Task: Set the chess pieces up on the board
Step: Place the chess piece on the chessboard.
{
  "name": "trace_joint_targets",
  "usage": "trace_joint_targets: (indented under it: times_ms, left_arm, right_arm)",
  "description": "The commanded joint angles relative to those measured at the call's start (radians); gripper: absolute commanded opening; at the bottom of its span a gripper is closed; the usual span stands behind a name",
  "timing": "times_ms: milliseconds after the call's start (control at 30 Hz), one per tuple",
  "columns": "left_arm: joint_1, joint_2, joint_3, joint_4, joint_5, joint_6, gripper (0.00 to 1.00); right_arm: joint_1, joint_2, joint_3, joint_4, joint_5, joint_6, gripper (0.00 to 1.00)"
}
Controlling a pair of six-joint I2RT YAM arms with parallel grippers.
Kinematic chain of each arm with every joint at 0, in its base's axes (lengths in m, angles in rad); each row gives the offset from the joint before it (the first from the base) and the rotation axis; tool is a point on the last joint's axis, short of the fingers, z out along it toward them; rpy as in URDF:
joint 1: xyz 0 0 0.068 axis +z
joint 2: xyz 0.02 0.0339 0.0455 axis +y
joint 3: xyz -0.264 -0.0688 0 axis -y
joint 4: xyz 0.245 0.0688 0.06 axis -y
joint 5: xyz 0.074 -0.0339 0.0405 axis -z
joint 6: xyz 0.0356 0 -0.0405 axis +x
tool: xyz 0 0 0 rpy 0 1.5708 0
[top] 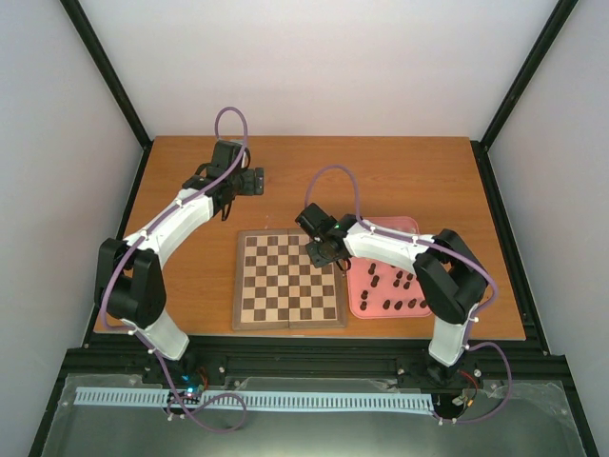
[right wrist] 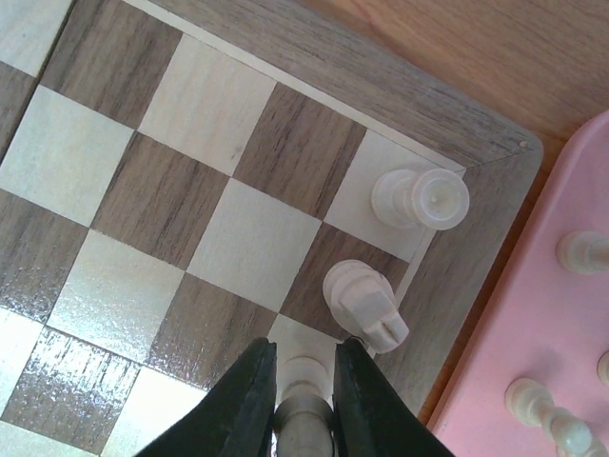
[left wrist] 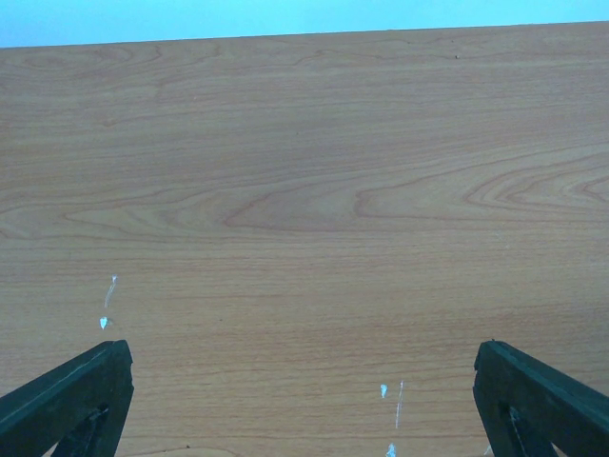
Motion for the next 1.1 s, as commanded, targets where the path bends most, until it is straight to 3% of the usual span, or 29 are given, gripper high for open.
trace_joint_targets:
  times_ms: [0,267,667,933,1067]
  left_arm:
    - [-0.005,0.006,0.044,-0.009,-0.008,0.010,1.00]
    - [-0.005,0.003,0.043,-0.008,-0.009,0.011,1.00]
    - [-0.005,0.002,0.045,-0.010,-0.012,0.013,1.00]
    - [-0.005,0.000,0.045,-0.011,-0.009,0.013,1.00]
    - [-0.005,-0.003,0.045,-0.008,-0.003,0.012,1.00]
  right_arm:
    - [0.008,0.024,0.018,0.002,0.002,-0.001,0.20]
    - [0.010,-0.002,0.017,-0.012,0.003,-0.001,0.24]
    - [0.018,-0.087,0.012,-0.029,-0.012,-0.018,0.54]
    - [0.018,-0.215,0.010,-0.111,0.142,0.007,0.60]
    - [-0.066,-0.255,-0.007,-0.113,0.183,0.010,0.60]
